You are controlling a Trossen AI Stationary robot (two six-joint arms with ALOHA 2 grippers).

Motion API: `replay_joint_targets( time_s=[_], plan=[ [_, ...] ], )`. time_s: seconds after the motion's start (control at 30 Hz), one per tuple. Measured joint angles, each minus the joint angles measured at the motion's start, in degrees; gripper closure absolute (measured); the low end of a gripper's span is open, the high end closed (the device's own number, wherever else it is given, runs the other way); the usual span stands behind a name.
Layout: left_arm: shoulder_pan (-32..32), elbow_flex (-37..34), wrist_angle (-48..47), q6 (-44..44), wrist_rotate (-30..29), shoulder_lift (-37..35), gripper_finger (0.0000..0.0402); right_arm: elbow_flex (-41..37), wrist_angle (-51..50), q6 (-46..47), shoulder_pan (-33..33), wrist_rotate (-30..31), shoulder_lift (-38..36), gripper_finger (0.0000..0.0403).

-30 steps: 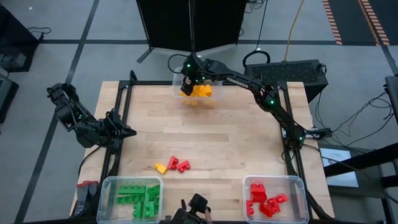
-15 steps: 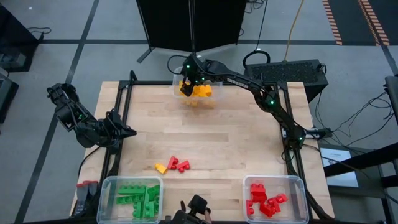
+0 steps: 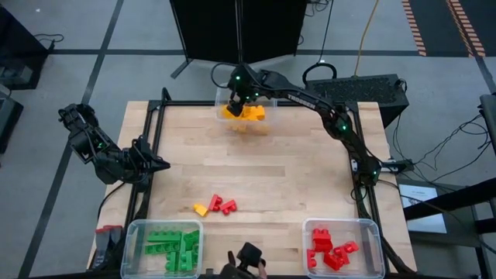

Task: Sort blocks
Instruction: Put the red game piece into the bottom right transparent bin

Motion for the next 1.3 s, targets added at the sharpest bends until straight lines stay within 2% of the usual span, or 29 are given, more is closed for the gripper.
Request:
replay_joint_targets(
  time_s=[0.2,0.47,0.67,0.83,1.07,1.3],
  plan=[
    [-0.02,0.01,-0.01,0.35,0.01,0.01,0.0398,-0.02,-0.57,-2.04,0.24,-0.28,-4.07,0.0078],
    [-0.01,0.01,-0.01,0.33,0.01,0.0,0.0398,-0.02,0.93,-4.89,2.5,-0.67,-13.63,0.0078],
    [0.0,0.01,0.01,0.31,0.01,0.0,0.0398,0.0,4.89,-5.04,6.7,-1.15,-21.6,0.0078],
    [-0.01,0.01,0.01,0.31,0.01,0.01,0.0398,0.0,6.95,-3.1,12.04,-4.69,-26.4,0.0078],
    [-0.01,0.01,0.04,0.31,0.03,0.01,0.0398,-0.02,4.77,1.41,21.69,-10.9,-27.25,0.0078],
    [0.0,0.01,0.04,0.35,0.01,0.0,0.0398,0.04,3.19,5.79,31.9,-11.07,-24.1,0.0078]
  ],
)
